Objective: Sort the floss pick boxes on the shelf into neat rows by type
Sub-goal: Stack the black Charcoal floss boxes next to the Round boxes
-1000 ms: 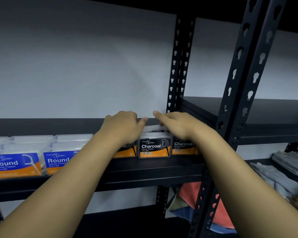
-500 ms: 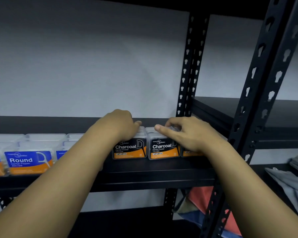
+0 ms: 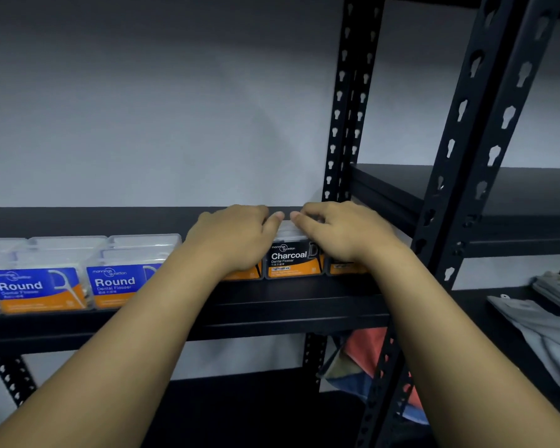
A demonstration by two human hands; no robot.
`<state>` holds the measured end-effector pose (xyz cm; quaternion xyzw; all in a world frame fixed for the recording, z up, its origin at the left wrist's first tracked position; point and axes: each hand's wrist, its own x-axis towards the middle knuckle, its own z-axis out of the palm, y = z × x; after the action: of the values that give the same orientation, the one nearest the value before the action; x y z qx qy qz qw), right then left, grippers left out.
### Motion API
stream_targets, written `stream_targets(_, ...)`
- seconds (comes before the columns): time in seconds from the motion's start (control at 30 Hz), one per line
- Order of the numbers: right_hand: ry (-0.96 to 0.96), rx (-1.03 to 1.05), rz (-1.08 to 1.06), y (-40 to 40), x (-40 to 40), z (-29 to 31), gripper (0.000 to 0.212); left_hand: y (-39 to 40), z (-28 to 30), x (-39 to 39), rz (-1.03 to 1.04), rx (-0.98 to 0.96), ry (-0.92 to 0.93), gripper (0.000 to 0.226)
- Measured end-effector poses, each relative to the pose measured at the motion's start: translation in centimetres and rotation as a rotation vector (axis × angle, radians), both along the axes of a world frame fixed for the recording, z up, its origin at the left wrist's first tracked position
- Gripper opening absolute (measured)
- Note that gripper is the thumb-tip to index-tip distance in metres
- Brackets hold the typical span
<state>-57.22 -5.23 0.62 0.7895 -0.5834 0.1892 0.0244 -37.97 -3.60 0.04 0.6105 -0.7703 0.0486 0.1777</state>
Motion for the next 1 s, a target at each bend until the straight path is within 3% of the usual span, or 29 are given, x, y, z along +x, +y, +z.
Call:
stream_targets(0.17,0.007,0.013,0.015,-0.2,0.1,0.0,0.032,0.3,-0.1,-0.2,-0.018,-0.036,0.001,0.053)
stream_targets(0.4,-0.051,-0.011,-0.042,0.3,0.4,-0.1,0.044,0.5,-0.4,-0.3,-0.014,-0.08,-0.038,0.055)
stream_targets(0.73,-0.112,-0.053,-0.069,2.2,0.4,-0.6,0.041,2.7,-0.7,0.0,-0.056,-0.167,-0.027,0.042)
stream_targets(1.0,-0.105,-0.052,-0.04,2.6,0.3,-0.4,0.034,2.7,-0.9,-0.1,-0.066,-0.189,-0.011,0.044)
